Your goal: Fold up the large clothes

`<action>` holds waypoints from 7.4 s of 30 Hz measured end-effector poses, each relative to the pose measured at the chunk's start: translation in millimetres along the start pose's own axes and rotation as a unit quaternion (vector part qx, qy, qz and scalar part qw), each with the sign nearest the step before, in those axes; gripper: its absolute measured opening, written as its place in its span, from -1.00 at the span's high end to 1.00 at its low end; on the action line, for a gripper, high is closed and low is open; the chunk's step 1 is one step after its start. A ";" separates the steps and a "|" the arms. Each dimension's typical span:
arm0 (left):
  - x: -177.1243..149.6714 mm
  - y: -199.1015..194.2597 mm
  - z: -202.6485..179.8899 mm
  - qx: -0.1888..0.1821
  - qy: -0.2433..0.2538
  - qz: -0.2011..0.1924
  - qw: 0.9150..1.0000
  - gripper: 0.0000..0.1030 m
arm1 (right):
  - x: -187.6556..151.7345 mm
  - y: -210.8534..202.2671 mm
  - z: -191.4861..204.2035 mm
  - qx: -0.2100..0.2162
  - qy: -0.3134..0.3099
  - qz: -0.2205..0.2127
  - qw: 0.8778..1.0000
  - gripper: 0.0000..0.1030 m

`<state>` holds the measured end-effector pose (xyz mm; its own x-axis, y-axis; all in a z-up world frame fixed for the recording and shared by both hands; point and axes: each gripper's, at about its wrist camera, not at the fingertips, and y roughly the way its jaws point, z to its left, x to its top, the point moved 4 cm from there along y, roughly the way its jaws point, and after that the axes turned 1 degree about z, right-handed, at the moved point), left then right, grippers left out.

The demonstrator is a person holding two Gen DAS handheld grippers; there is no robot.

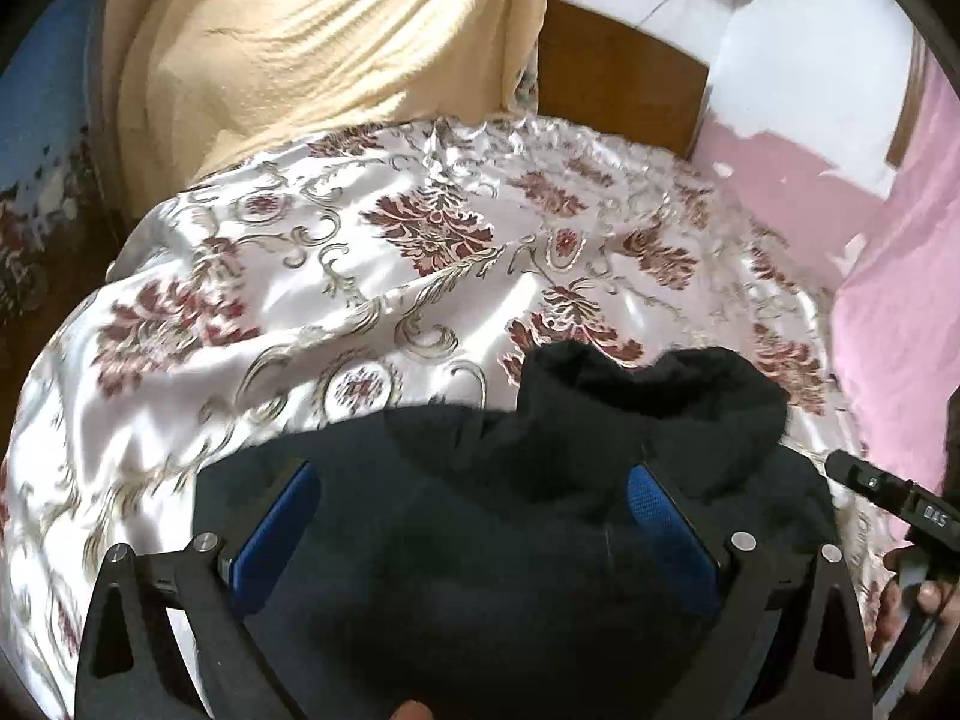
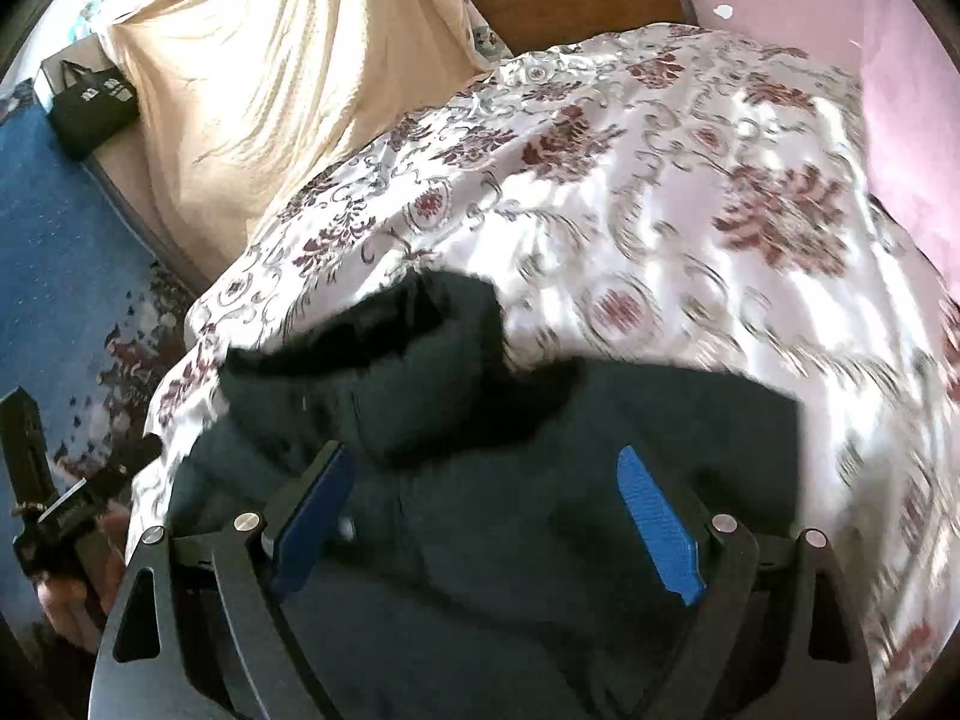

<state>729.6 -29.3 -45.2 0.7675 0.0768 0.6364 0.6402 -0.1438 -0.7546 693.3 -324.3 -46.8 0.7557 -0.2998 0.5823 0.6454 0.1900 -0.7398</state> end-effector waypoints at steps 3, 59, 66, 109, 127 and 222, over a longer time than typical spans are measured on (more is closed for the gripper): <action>13.1 22.4 -9.3 0.026 0.021 0.007 0.999 -0.98 | 15.5 25.7 18.7 -0.021 -0.018 -0.001 1.000 -0.62; -142.6 -50.2 -8.9 -0.035 0.071 -0.041 0.996 0.89 | -118.9 -88.8 11.2 -0.022 -0.173 -0.112 0.978 0.73; -136.4 -57.3 -11.0 -0.035 0.083 -0.016 0.996 0.82 | -62.3 -70.6 36.1 0.036 -0.104 -0.090 0.990 0.73; -88.0 70.3 -20.4 -0.006 0.099 0.006 0.995 -0.67 | -66.4 74.0 26.0 -0.040 -0.194 -0.024 0.980 0.10; -112.5 -20.2 -6.6 0.046 0.058 -0.015 0.997 -0.85 | -96.9 -28.7 15.6 -0.047 -0.141 -0.077 0.986 -0.57; -440.0 -374.5 -19.2 0.142 0.092 -0.087 0.982 -1.00 | -451.0 -375.3 71.1 -0.095 -0.171 -0.131 0.972 -0.96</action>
<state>151.5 -28.1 -39.5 0.6427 -0.1078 0.7585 0.7653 0.1376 -0.6288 118.1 -194.0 -7.8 0.5814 0.0189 0.8134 0.8134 -0.0365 -0.5805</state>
